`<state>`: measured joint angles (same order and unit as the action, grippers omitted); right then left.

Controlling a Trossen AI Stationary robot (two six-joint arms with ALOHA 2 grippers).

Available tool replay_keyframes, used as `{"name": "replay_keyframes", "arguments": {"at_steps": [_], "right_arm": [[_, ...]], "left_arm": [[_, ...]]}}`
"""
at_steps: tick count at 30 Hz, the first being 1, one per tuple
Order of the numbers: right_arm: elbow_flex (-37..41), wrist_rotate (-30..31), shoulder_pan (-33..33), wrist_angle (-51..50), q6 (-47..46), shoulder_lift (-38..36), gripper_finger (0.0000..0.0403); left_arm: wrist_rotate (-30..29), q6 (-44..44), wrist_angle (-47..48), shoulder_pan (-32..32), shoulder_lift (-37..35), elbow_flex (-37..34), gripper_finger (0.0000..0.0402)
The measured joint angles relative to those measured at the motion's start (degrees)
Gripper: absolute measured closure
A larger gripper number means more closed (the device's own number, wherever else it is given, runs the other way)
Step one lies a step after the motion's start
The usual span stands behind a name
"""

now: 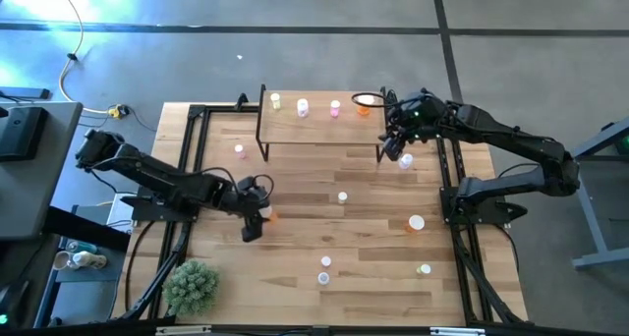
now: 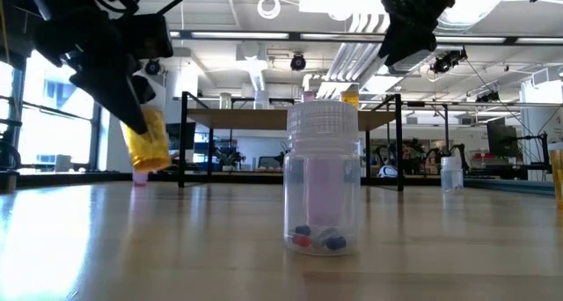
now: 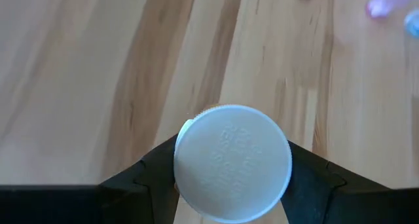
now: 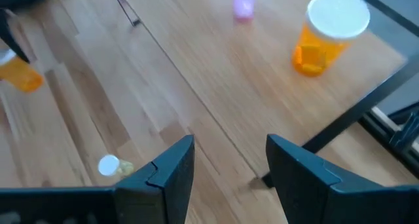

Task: Pick and place medicine bottles onto shelf by color
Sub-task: Put the left orange pill bottle aligned with the other orange pill bottle on the shelf

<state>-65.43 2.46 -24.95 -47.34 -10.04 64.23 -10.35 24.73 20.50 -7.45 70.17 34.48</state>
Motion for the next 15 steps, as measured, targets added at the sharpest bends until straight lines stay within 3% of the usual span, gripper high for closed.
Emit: {"name": "replay_keyframes", "arguments": {"at_steps": [10,15], "right_arm": [[0.0,-0.1,0.3,0.3,2.4,0.5,0.0220],[0.0,-0.5,2.0,1.2,2.6,1.0,0.0194]], "left_arm": [[0.9,-9.1,-7.7,5.2,0.0,0.0,0.0204],[0.9,-11.9,-8.7,7.5,0.0,1.3,0.0204]]}}
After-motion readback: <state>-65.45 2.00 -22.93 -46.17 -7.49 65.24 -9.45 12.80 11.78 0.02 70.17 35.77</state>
